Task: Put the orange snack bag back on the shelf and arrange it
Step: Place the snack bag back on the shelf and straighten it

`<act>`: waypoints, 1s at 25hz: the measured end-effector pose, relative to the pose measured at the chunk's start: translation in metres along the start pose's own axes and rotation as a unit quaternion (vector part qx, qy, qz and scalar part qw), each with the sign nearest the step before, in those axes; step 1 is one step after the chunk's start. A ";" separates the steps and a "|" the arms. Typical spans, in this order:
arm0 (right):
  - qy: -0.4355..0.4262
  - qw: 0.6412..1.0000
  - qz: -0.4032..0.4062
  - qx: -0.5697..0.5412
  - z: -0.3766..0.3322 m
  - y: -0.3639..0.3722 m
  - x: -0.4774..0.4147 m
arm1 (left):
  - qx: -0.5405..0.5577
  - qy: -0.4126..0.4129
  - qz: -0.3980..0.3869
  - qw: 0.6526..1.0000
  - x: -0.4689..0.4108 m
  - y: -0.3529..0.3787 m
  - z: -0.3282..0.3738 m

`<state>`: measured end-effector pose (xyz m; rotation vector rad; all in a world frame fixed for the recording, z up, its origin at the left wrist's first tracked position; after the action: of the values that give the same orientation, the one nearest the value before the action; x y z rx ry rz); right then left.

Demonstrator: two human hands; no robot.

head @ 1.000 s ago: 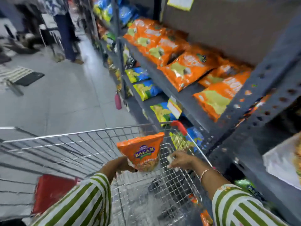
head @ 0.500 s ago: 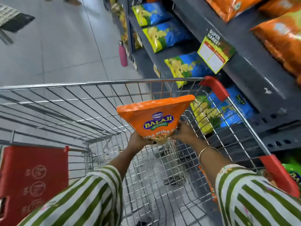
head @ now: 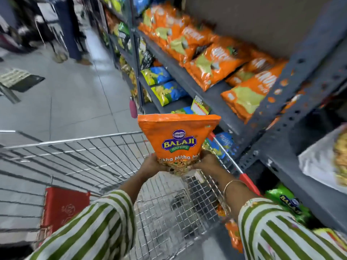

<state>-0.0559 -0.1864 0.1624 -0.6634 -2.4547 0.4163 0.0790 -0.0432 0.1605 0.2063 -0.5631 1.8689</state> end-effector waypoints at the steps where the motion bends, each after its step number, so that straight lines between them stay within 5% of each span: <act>1: -0.021 1.000 0.015 0.002 -0.012 -0.011 0.021 | -0.006 0.016 -0.004 1.000 0.014 0.000 0.020; 7: -0.081 0.991 0.099 0.050 -0.054 -0.082 0.168 | -0.098 0.133 -0.059 0.984 0.098 0.036 0.134; 13: -0.049 0.983 0.175 0.028 -0.027 -0.164 0.312 | -0.175 0.192 -0.152 0.954 0.138 0.138 0.231; 25: 0.033 0.942 0.310 -0.126 0.094 -0.251 0.426 | -0.203 0.169 -0.288 0.921 0.102 0.340 0.292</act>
<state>-0.5105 -0.1792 0.3781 -1.5447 -2.2073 0.3030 -0.3092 -0.1871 0.3602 -0.2096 -0.5602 1.1485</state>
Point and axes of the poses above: each hand's wrist, its own x-axis away from the middle knuckle, its own y-axis out of the palm, z = x × y, the point moved 3 cm from there along -x, towards the middle knuckle, and after that the axes turned 10 degrees about -z, right-handed, at the moved point
